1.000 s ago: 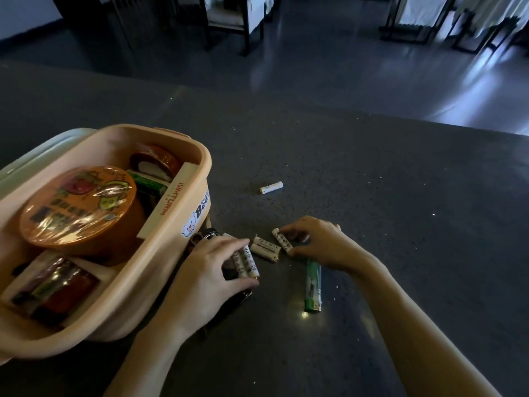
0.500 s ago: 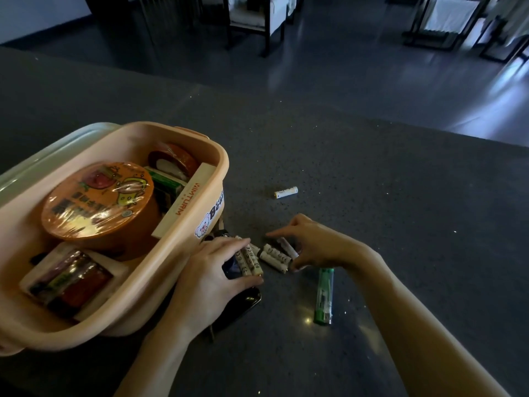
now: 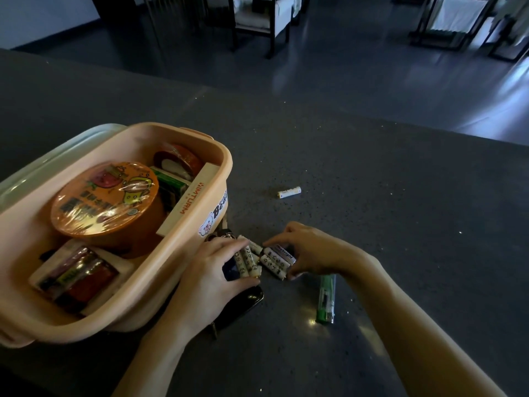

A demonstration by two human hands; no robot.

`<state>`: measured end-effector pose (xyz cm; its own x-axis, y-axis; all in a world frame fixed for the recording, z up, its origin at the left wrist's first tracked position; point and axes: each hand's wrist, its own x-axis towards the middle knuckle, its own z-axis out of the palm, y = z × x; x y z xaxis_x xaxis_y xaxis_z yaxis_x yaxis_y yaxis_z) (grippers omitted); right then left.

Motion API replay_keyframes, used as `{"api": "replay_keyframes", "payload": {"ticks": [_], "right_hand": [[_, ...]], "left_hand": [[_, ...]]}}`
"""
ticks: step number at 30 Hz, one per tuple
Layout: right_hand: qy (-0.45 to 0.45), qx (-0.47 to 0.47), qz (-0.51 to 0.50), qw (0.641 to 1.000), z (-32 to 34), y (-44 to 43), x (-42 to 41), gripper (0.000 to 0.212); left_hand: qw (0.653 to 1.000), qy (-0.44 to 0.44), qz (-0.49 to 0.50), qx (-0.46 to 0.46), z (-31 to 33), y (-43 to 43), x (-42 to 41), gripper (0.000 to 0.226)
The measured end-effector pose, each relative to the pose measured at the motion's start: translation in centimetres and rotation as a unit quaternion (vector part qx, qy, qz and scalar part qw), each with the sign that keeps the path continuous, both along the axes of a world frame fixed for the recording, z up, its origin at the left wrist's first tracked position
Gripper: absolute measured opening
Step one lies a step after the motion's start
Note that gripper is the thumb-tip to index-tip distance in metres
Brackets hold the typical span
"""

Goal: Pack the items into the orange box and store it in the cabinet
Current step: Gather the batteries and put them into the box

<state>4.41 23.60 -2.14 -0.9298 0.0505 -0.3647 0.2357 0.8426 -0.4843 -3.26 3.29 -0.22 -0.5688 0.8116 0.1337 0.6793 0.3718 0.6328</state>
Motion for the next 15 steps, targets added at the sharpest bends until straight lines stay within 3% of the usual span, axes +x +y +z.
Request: {"api": "replay_keyframes", "payload": {"ticks": [9, 15], "right_hand": [[0.035, 0.005, -0.034, 0.999, 0.1, 0.1, 1.0, 0.061], [0.049, 0.031, -0.087, 0.994, -0.6, 0.4, 1.8, 0.064]], "left_hand": [[1.000, -0.005, -0.009, 0.005, -0.1, -0.3, 0.1, 0.058], [0.999, 0.043, -0.022, -0.003, 0.4, -0.3, -0.2, 0.057]]}}
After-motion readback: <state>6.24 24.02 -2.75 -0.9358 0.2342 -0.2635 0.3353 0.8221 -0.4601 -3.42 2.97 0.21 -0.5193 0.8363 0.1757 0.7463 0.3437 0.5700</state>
